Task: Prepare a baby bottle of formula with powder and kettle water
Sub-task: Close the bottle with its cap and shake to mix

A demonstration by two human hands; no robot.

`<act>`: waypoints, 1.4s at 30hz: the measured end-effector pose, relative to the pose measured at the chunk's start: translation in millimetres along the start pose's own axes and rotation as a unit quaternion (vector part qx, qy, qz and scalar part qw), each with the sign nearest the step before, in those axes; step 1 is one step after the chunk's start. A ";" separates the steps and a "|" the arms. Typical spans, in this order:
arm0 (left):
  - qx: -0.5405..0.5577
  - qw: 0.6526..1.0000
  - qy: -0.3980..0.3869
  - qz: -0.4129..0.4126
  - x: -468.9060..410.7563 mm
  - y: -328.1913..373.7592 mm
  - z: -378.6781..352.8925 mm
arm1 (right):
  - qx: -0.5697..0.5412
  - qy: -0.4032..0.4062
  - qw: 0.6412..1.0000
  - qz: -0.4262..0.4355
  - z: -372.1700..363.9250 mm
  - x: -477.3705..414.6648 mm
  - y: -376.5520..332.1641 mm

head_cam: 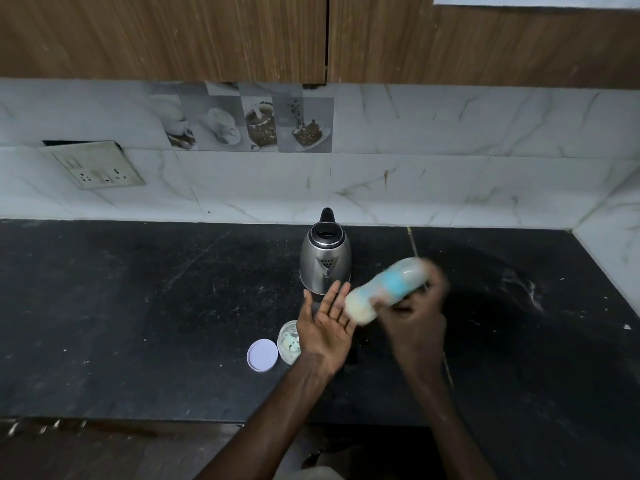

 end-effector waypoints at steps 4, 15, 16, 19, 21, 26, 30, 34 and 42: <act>0.014 1.000 -0.005 -0.005 0.0 2.9 -0.7 | -0.008 0.015 1.000 0.005 -6.2 -1.2 -4.9; 0.035 0.998 -0.058 0.003 1.1 5.1 -7.6 | -0.029 -0.201 0.979 -0.027 -37.2 23.1 27.5; 0.031 0.997 -0.064 0.006 1.6 4.3 -10.2 | -0.031 -0.205 0.978 -0.027 -35.6 21.2 28.4; 0.036 0.996 -0.073 0.019 2.5 -1.5 -17.6 | -0.030 -0.203 0.978 -0.028 -30.0 13.7 24.7; 0.034 0.997 -0.060 0.021 4.5 -5.4 -21.0 | -0.012 -0.191 0.981 -0.011 -20.3 3.1 12.1; -0.009 0.999 -0.038 -0.006 2.9 1.0 -18.2 | -0.117 0.048 0.992 0.017 12.5 -9.6 -8.6; 0.032 0.999 -0.041 0.009 -1.2 -3.8 -14.5 | 0.014 -0.111 0.994 0.012 -28.5 9.9 -2.0; -0.005 0.999 -0.032 -0.011 -1.2 3.0 -9.5 | -0.047 0.068 0.996 0.016 3.4 -2.1 -2.3; 0.022 0.998 -0.061 0.025 1.6 -4.2 -5.2 | 0.053 -0.158 0.986 0.020 -34.3 14.8 20.2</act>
Point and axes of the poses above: each hand's wrist, its own x-axis away from the middle knuckle, its own z-axis out of the back of the hand, y = z × x, the point moved 7 cm from there along -x, towards the middle knuckle, and after that the axes turned 4 degrees about -y, right-handed, at the moved point
